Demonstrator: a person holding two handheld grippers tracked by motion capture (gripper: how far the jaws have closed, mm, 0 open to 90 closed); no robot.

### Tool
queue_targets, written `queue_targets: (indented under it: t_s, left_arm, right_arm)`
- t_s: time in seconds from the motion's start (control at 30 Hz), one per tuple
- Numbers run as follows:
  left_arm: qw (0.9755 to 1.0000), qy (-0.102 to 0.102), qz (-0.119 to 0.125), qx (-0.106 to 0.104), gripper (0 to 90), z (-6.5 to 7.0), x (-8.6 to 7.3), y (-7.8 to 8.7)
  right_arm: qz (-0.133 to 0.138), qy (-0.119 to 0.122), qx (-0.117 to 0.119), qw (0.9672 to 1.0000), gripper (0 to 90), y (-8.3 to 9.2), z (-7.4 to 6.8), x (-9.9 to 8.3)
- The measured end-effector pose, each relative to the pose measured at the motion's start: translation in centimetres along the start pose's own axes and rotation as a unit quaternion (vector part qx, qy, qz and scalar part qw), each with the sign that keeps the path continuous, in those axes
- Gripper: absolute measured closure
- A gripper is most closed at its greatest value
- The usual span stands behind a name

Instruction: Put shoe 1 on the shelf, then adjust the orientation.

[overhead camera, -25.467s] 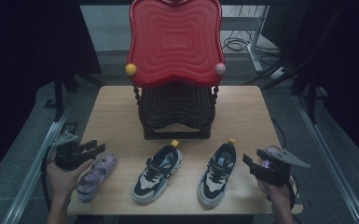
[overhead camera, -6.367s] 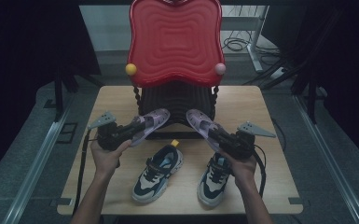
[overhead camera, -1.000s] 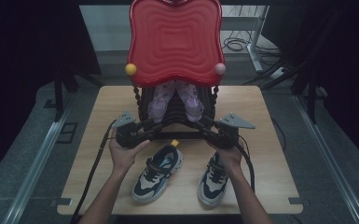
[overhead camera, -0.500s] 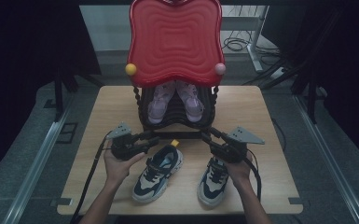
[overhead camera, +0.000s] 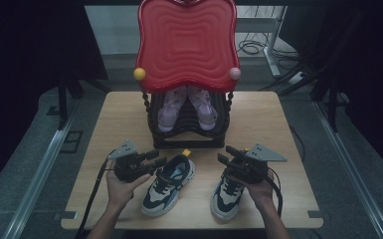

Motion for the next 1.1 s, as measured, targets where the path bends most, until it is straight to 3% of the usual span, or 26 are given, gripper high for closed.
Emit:
queue_targets:
  t_s: [0.47, 0.73, 1.1]
  left_arm:
    - [0.9993, 0.015, -0.033, -0.011, 51.5, 0.2, -2.7, 0.6]
    - [0.999, 0.012, -0.039, -0.019, 52.3, 0.8, -2.9, 0.9]
    - [0.9958, -0.004, -0.077, -0.05, 74.9, 2.4, -3.5, 0.5]
  right_arm:
    - [-0.009, -0.008, -0.001, 0.9999, 54.4, 0.5, 0.1, -0.9]
    - [-0.005, -0.01, -0.002, 0.9999, 54.3, 0.8, 0.3, -0.9]
    - [-0.001, -0.016, -0.009, 0.9998, 53.4, 1.0, 0.5, -0.9]
Point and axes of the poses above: each handheld gripper's, and its own axes: y roughly backward along the jaws, x roughly out of its top, z roughly to its right, the point moved 6 cm from there along -y, roughly forward along the jaws, and after that the axes turned 1 degree about -x, right-handed, at the moved point
